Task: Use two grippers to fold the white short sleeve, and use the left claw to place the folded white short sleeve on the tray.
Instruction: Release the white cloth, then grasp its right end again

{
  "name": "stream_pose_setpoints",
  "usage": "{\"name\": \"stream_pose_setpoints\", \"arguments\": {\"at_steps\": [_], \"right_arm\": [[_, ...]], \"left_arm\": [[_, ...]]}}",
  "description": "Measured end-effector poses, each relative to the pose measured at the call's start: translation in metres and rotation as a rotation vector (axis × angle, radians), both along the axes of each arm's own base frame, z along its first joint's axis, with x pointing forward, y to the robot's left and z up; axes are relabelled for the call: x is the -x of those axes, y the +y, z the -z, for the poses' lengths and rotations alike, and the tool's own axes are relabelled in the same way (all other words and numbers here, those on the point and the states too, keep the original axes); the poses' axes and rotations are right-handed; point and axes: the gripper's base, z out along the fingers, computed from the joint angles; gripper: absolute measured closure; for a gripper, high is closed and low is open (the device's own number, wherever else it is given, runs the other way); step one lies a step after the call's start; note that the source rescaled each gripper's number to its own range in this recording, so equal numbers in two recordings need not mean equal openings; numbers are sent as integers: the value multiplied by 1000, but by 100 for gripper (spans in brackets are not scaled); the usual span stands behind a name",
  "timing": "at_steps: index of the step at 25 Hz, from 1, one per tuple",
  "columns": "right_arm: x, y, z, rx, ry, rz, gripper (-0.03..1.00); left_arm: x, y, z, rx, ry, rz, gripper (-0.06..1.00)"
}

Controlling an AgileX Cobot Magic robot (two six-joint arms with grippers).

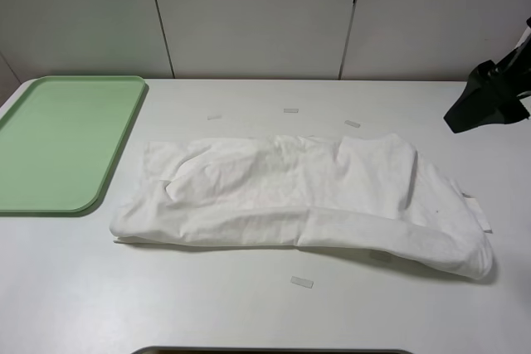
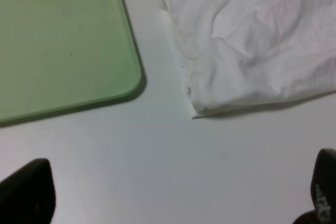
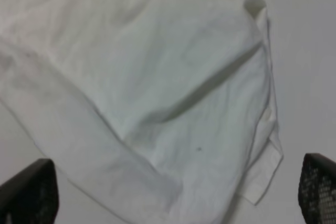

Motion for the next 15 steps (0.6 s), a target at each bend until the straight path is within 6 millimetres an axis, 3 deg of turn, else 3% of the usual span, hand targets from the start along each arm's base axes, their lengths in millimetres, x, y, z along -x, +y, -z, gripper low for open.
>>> {"name": "stream_pose_setpoints", "arguments": {"at_steps": [7,15], "right_arm": [[-5,0,1,-70,-30,134,-3],[-31,-11,41,33,63,348,-3]], "left_arm": [[1,-1,0,0,-1,-162,-3],[2,-2,0,0,-2,-375,-3]]}}
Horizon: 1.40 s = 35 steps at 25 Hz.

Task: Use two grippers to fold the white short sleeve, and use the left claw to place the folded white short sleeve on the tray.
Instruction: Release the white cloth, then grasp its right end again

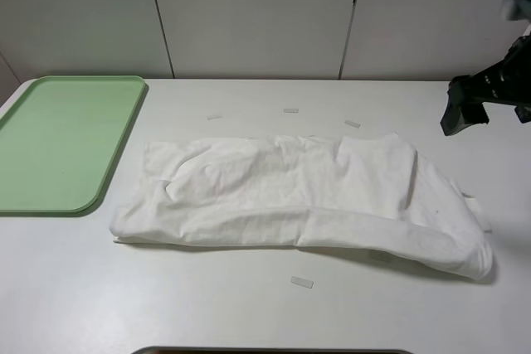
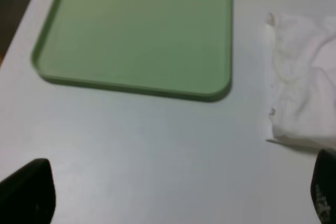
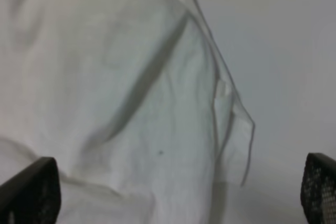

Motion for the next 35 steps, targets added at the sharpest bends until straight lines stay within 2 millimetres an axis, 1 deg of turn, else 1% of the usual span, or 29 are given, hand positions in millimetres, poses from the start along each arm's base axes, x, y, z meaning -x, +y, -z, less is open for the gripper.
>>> {"name": "stream_pose_setpoints", "arguments": {"at_steps": [2,6,7,11,15,18,22,23,27,31,35], "right_arm": [[-10,0,15,16,41,22,-3],[-22,1,42,27,125,28,-3],[-22,1,42,27,125,28,-3],[-34,3,68,36,181,26,-3],[-42,2,87,41,217,29,-3],[-47,-5,101,41,246,54,-3],[-52,-22,118,47,272,79,-3],[-54,-28,125,50,286,75,-3],[-57,-40,142,46,317,75,-3],[-59,-46,160,35,354,76,-3],[-60,-46,179,3,391,49,-3]], "left_arm": [[1,0,0,-1,-9,-26,-3],[3,-1,1,-2,-18,-42,-3],[3,-1,1,-2,-18,-42,-3],[3,-1,1,-2,-19,-42,-3],[3,-1,1,-2,-19,-42,-3],[3,-1,1,-2,-19,-42,-3],[3,-1,1,-2,-19,-42,-3],[3,-1,1,-2,-19,-42,-3],[3,-1,1,-2,-19,-42,-3],[3,-1,1,-2,-19,-42,-3],[3,-1,1,-2,-19,-42,-3]]}}
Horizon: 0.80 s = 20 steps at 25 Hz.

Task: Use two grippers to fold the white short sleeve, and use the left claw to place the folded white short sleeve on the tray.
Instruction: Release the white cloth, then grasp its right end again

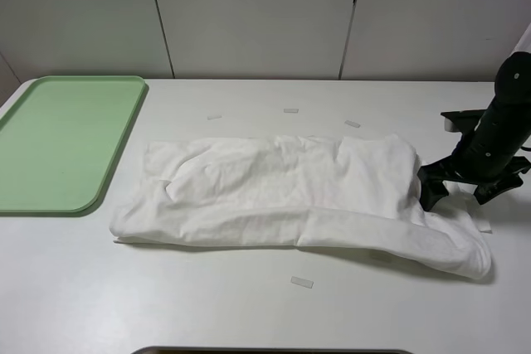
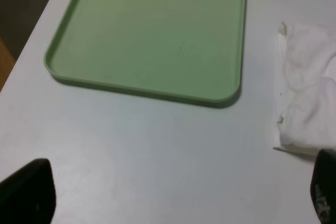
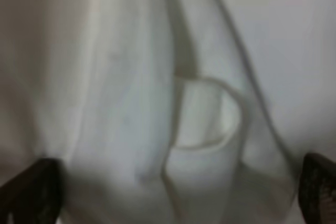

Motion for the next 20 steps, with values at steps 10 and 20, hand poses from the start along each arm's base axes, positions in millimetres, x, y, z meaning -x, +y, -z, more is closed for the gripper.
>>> {"name": "stream_pose_setpoints", "arguments": {"at_steps": [10,20], "right_arm": [[-3,1,13,-28,38,-50,-3],[-4,6,14,-81,34,6,91]], "left_arm": [[0,0,0,0,-2,-1,-3],[0,0,0,0,-2,-1,-3]]}}
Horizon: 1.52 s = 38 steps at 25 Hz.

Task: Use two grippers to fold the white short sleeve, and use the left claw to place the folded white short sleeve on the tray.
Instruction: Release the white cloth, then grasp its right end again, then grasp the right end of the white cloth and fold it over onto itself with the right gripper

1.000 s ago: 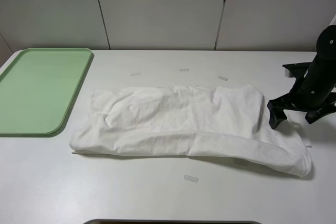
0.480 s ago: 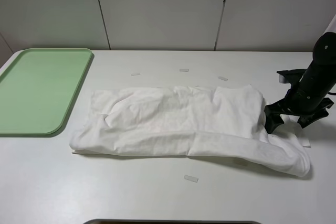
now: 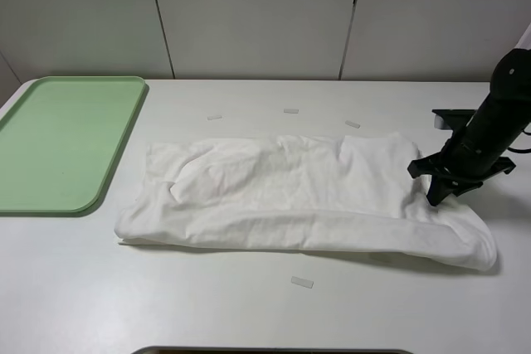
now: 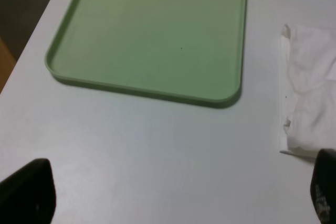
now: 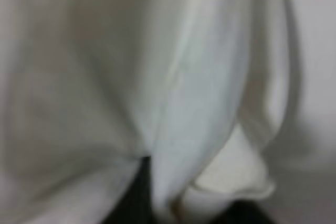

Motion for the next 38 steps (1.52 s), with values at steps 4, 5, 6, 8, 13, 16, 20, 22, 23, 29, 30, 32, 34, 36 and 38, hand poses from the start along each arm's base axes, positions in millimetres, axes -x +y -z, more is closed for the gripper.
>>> {"name": "stream_pose_setpoints", "arguments": {"at_steps": [4,5,6,8,13,16,20,22,23,29,30,32,34,36,38], "right_arm": [[0,0,0,-2,1,3,89],[0,0,0,-3,2,3,89],[0,0,-1,-3,3,2,89],[-1,0,-3,-3,1,1,89],[-4,-2,-19,18,-3,-17,89],[-5,-6,-45,59,-22,-34,89],[-6,-10,-90,114,-92,-34,89],[-4,-13,-113,152,-108,-36,89],[-3,-14,-120,165,-115,-40,89],[-1,-23,-164,260,-119,-46,89],[-1,-24,-170,278,-120,-46,89],[-1,-26,-176,299,-119,-48,89],[-1,-29,-185,333,-118,-52,89],[-2,-32,-193,368,-112,-51,89],[-3,-34,-197,383,-120,-46,89]], "left_arm": [[0,0,0,0,0,0,-3],[0,0,0,0,0,0,-3],[0,0,0,0,0,0,-3],[0,0,0,0,0,0,-3],[0,0,0,0,0,0,-3],[0,0,0,0,0,0,-3],[0,0,0,0,0,0,-3],[0,0,0,0,0,0,-3],[0,0,0,0,0,0,-3],[0,0,0,0,0,0,-3],[0,0,0,0,0,0,-3],[0,0,0,0,0,0,-3],[0,0,0,0,0,0,-3],[0,0,0,0,0,0,-3],[0,0,0,0,0,0,-3]]}}
